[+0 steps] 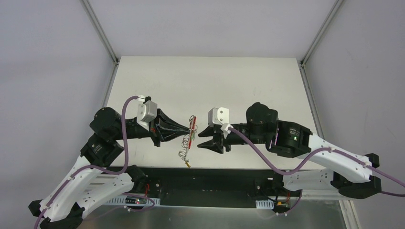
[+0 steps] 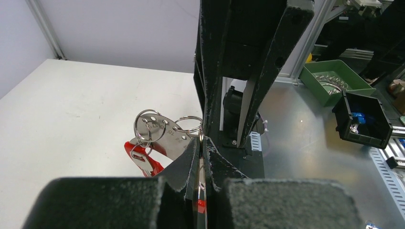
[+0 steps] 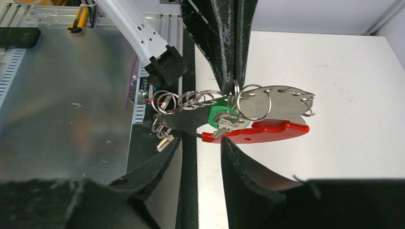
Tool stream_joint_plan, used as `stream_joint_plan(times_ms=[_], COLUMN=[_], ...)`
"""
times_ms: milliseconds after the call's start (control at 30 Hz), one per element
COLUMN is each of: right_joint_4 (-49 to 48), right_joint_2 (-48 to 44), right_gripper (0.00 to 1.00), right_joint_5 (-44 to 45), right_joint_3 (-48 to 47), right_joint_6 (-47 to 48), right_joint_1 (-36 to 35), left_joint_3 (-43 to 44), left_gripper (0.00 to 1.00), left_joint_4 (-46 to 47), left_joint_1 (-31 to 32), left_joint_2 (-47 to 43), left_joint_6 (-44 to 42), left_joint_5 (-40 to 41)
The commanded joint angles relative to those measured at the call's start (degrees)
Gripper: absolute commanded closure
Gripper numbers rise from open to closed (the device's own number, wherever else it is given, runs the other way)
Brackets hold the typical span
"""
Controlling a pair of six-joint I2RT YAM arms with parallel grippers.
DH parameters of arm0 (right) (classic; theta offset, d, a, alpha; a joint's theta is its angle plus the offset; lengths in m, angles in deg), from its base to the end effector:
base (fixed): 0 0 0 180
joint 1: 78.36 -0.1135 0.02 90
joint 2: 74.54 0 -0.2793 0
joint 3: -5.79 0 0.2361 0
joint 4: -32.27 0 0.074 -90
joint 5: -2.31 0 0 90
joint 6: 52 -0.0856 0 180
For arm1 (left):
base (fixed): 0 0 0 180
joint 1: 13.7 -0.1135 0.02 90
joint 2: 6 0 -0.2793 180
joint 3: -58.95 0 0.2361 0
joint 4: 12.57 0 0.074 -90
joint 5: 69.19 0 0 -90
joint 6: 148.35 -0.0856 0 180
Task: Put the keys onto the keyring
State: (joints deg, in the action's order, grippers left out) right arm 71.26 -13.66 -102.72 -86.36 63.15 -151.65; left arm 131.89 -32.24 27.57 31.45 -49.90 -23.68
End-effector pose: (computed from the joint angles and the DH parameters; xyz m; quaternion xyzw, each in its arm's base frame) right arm 0.0481 0.2373 0.4590 -0.6216 0.4225 0.3560 0.5554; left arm 0.0510 -0.1245 0.4572 0.4474 0.4501 -0.5175 0.5739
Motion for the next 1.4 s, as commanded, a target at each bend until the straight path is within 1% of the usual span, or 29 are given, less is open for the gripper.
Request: stream_joint_plan(times_ms=[0, 167, 267, 400, 700, 933, 1067, 1200, 1233, 1267, 1333, 1367], right_joint_4=[-5.9, -8.82, -9.11, -9.39, -12.49, -14.45, -14.63, -14.01, -13.87, -13.74, -13.41, -13.18], right_joint_2=[0.04, 0.25, 0.93, 1.64, 0.75, 0.29, 0.65, 1.45, 1.64, 1.81, 2.15, 2.28], right_gripper=[0.61, 0.57, 0.56, 0.55, 0.55, 0.56, 0.62, 0.75, 0.8, 0.88, 1.0, 1.0], right_joint_5=[3.22, 4.4, 4.61, 2.56, -1.29, -1.81, -1.6, -1.59, -1.59, -1.58, -1.31, -0.99], right_joint_3=[0.15, 0.17, -0.6, -1.64, -1.05, -0.87, -0.92, -1.47, -1.6, -1.69, -2.03, -2.22], right_joint_6=[0.18, 1.18, 1.74, 1.27, -0.5, -1.56, -1.66, -1.47, -1.28, -1.17, -0.83, -0.8], right_joint_1=[-0.38, -0.36, -0.35, -0.36, -0.44, -0.53, -0.62, -0.68, -0.7, -0.68, -0.7, -0.78], left_joint_3=[2.1, 1.99, 1.76, 1.31, 0.72, 0.28, 0.09, -0.06, -0.16, -0.2, -0.28, -0.36], left_gripper=[1.0, 1.0, 1.0, 1.0, 1.0, 1.0, 1.0, 1.0, 1.0, 1.0, 1.0, 1.0], left_joint_4=[4.68, 4.69, 4.69, 4.69, 6.22, 6.96, 7.19, 7.41, 7.49, 7.5, 7.5, 7.54], left_joint_1=[0.05, 0.05, 0.11, 0.05, 0.1, 0.03, 0.06, 0.09, 0.04, 0.11, 0.08, 0.09], left_joint_2=[-1.06, -1.5, -1.55, -1.77, -1.86, -1.92, -2.1, -2.38, -2.45, -2.46, -2.49, -2.55], left_joint_6=[1.54, 1.75, 2.0, 2.1, 2.2, 2.52, 2.67, 2.71, 2.74, 2.76, 2.85, 2.81], left_joint_5=[-0.96, -1.37, -1.65, -1.79, -1.94, -2.02, -2.07, -2.17, -2.22, -2.32, -2.44, -2.48])
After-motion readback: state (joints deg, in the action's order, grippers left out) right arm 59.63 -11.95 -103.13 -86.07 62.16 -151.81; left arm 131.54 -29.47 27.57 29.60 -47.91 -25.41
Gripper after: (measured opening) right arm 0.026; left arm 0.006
